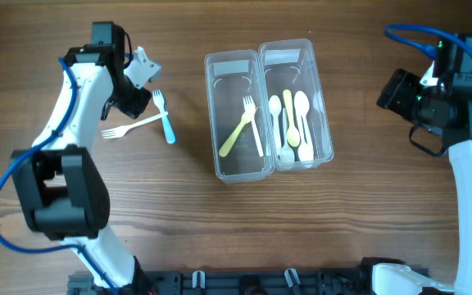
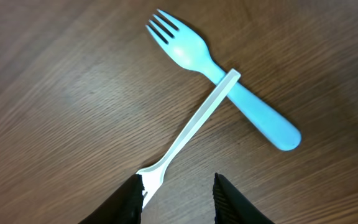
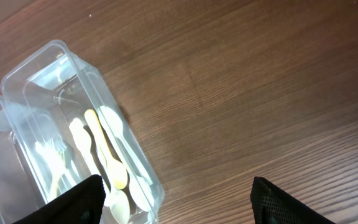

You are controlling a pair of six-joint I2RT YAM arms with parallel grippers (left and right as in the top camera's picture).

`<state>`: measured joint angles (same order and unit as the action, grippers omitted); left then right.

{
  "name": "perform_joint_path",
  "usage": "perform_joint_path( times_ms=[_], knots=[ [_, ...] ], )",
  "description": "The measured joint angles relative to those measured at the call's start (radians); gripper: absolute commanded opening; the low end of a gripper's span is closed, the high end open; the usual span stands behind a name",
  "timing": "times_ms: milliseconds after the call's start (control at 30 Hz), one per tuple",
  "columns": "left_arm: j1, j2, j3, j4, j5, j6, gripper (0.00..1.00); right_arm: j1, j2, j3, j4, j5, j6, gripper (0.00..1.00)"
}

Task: Pack container
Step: 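Reach the left gripper to the remaining forks and grasp a white fork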

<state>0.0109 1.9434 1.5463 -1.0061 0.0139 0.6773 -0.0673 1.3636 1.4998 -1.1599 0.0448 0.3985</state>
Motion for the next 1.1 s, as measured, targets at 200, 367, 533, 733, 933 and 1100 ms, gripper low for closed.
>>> perform_joint_path(
  times_ms=[200, 367, 533, 733, 933, 1100],
  knots=[
    [0.004, 0.11, -0.001, 0.004, 0.015, 0.112, 0.59, 0.0, 0.0, 0.0, 0.001, 0.0, 0.0, 0.75],
    [0.004, 0.171, -0.004, 0.027, 0.011, 0.186, 0.49, 0.0, 0.0, 0.0, 0.014, 0.0, 0.0, 0.75],
    [0.004, 0.174, -0.004, 0.055, -0.011, 0.279, 0.34, 0.0, 0.0, 0.0, 0.002, 0.002, 0.0, 0.75],
    [0.004, 0.175, -0.007, 0.059, -0.019, 0.334, 0.33, 0.0, 0.0, 0.0, -0.001, 0.016, 0.0, 0.74],
    [0.003, 0.18, -0.057, 0.097, -0.024, 0.373, 0.32, 0.0, 0.0, 0.0, -0.003, 0.02, 0.0, 0.74],
    [0.003, 0.166, -0.083, 0.118, -0.019, 0.385, 0.04, 0.0, 0.0, 0.0, -0.006, 0.021, 0.0, 0.73]
  ],
)
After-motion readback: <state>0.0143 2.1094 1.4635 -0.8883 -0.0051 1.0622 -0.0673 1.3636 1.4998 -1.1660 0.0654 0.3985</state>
